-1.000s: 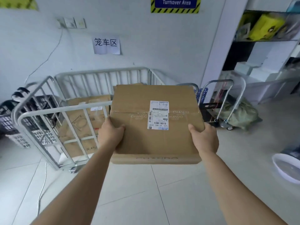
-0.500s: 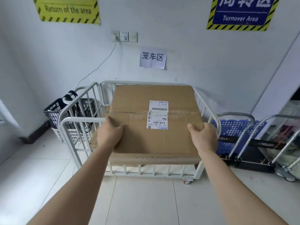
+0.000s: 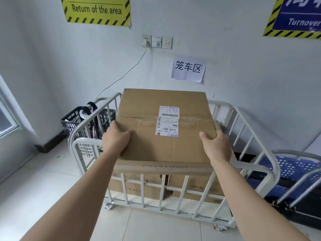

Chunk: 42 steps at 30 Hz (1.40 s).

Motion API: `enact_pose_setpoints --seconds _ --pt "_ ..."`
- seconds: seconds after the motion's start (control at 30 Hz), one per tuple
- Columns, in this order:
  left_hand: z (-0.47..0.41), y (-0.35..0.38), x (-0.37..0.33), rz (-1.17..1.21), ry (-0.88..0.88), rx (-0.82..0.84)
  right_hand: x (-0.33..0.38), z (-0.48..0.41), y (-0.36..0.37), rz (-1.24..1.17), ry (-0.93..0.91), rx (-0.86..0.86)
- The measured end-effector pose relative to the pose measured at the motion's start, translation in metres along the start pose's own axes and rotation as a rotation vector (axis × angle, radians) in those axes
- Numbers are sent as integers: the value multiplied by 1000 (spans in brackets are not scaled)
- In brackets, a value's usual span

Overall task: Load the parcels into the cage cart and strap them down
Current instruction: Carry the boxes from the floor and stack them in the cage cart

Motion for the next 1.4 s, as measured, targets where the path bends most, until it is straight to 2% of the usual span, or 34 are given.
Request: enact_pose_setpoints --seconds 0.3,0.47,0.77,1.0,1.13,1.4 --pt "-135 28 4 -23 4 46 69 -69 69 -32 39 -28" --pt "-191 47 8 -34 -23 54 89 -108 110 19 90 23" --pt "-271 99 20 -43 -76 37 117 -188 171 59 60 90" --pt "-318 154 21 -17 -113 68 117 -251 202 101 86 128" --pt "-347 196 26 -11 -126 141 109 -283 219 92 136 131" --pt "-381 288 22 -17 -161 256 64 -342 236 172 253 121"
Point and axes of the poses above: each hand's wrist, its own z-axis away from the middle knuckle, its own y-axis out of the palm, x = y × z, the point moved 4 cm from there along -z, towards the middle knuckle, and after that the axes turned 15 degrees about z, right-handed, at the moved point
